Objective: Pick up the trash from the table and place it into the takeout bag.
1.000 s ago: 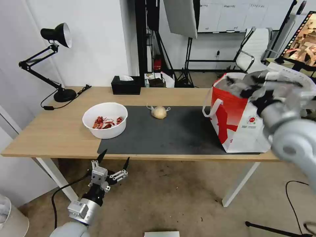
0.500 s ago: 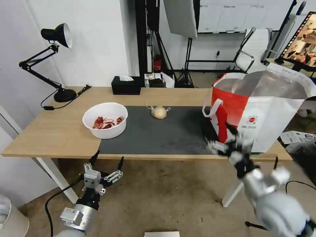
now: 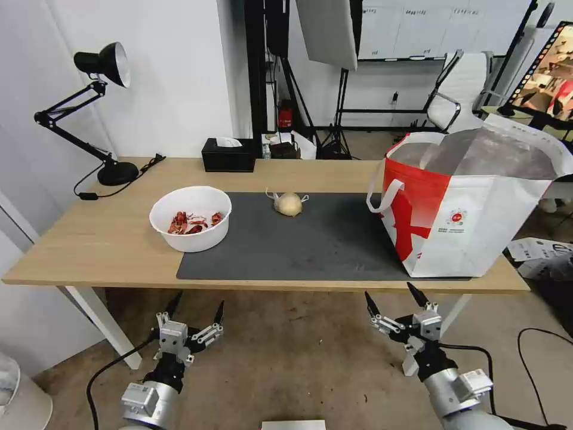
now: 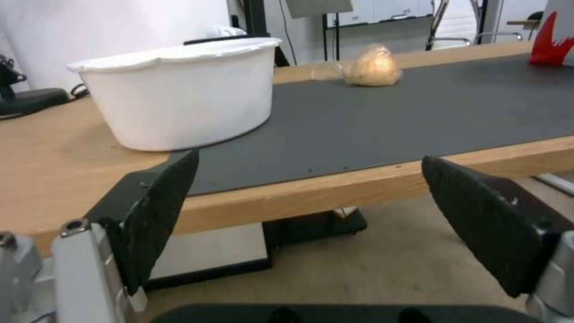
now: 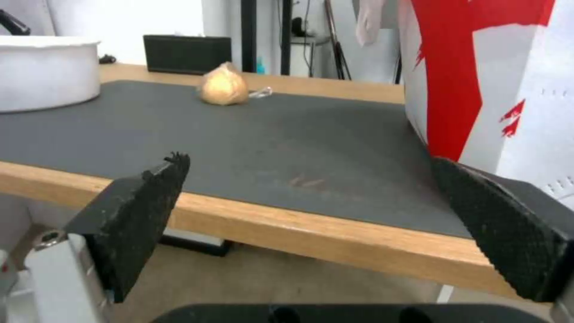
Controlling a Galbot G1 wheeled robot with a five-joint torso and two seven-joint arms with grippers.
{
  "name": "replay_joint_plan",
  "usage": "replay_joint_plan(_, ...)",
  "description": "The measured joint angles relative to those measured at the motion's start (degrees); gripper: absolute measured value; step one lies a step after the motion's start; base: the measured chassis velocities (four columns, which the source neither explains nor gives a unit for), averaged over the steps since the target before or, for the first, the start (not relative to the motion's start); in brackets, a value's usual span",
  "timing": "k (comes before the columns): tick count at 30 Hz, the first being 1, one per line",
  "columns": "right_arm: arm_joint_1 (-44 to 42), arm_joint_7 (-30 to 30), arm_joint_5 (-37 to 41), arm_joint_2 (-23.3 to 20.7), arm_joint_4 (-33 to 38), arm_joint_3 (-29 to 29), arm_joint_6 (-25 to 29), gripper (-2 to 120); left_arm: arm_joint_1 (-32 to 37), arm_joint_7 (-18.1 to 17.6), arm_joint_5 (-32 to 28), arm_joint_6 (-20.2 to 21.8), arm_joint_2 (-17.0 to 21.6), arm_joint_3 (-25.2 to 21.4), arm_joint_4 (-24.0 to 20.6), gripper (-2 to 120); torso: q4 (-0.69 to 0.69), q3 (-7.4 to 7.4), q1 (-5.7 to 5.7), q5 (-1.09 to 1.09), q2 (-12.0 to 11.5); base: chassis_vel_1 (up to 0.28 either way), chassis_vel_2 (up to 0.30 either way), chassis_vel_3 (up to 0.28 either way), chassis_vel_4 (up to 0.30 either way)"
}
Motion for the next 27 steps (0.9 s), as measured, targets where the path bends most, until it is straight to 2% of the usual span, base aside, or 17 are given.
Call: replay_joint_plan(27, -0.3, 0.3, 0.4, 0.2, 0.4, -0.3, -0.8, 100, -0.1, 0.2, -0.3, -0.2, 0.4, 0.1, -0.2, 100, 0.0, 0.0, 0.0, 0.0, 0.0, 0.0, 0.0, 0.0, 0.0)
